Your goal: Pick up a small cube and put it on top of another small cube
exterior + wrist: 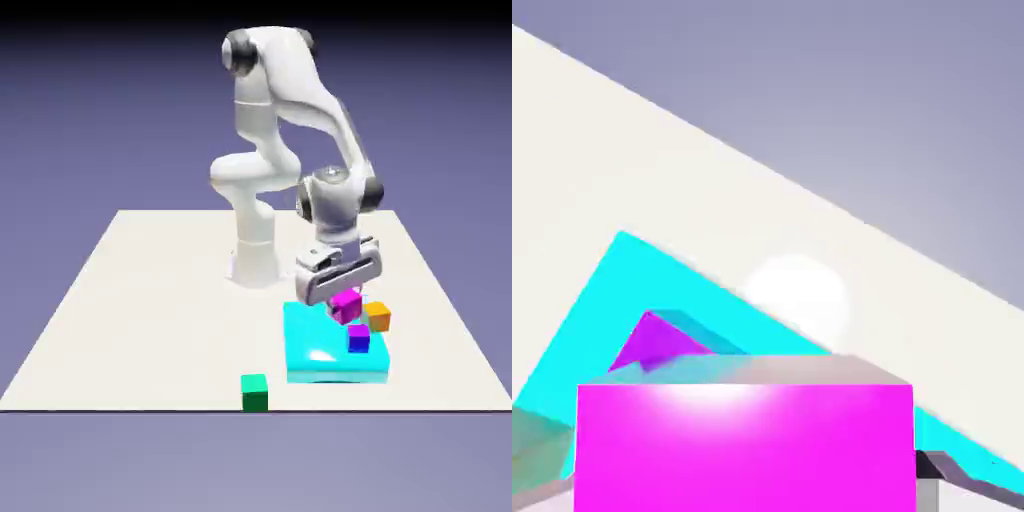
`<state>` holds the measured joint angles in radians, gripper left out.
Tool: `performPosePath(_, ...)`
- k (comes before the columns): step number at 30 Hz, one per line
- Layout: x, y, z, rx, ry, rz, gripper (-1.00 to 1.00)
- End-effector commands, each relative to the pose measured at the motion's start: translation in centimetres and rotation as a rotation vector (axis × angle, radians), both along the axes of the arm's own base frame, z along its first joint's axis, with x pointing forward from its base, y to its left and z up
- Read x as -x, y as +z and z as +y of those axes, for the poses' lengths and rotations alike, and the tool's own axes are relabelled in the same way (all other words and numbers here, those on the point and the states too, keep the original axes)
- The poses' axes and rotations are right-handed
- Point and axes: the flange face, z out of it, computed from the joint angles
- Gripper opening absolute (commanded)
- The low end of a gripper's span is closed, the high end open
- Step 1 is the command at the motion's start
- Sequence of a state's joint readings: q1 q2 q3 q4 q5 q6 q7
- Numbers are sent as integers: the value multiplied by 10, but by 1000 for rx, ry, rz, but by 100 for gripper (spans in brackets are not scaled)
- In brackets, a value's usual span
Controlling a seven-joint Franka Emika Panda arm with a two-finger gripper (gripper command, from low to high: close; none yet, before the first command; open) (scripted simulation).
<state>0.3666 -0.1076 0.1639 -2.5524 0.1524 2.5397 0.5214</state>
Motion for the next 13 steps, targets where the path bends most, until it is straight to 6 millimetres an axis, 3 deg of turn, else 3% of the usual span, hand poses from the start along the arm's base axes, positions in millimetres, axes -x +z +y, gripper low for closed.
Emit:
performPosePath(1,19,6,17,17,42,-12,-100)
performPosePath(2,40,10,34,35,89,-26,-100)
performPosePath(4,50,12,41,43,109,-33,-100)
performPosePath(9,46,-54,44,43,109,-33,-100)
performPosePath(10,46,-57,44,43,109,-33,-100)
performPosePath(11,46,-57,44,43,109,-33,100)
performPosePath(12,46,-57,44,43,109,-33,100)
performPosePath(13,45,-44,44,44,109,-33,100)
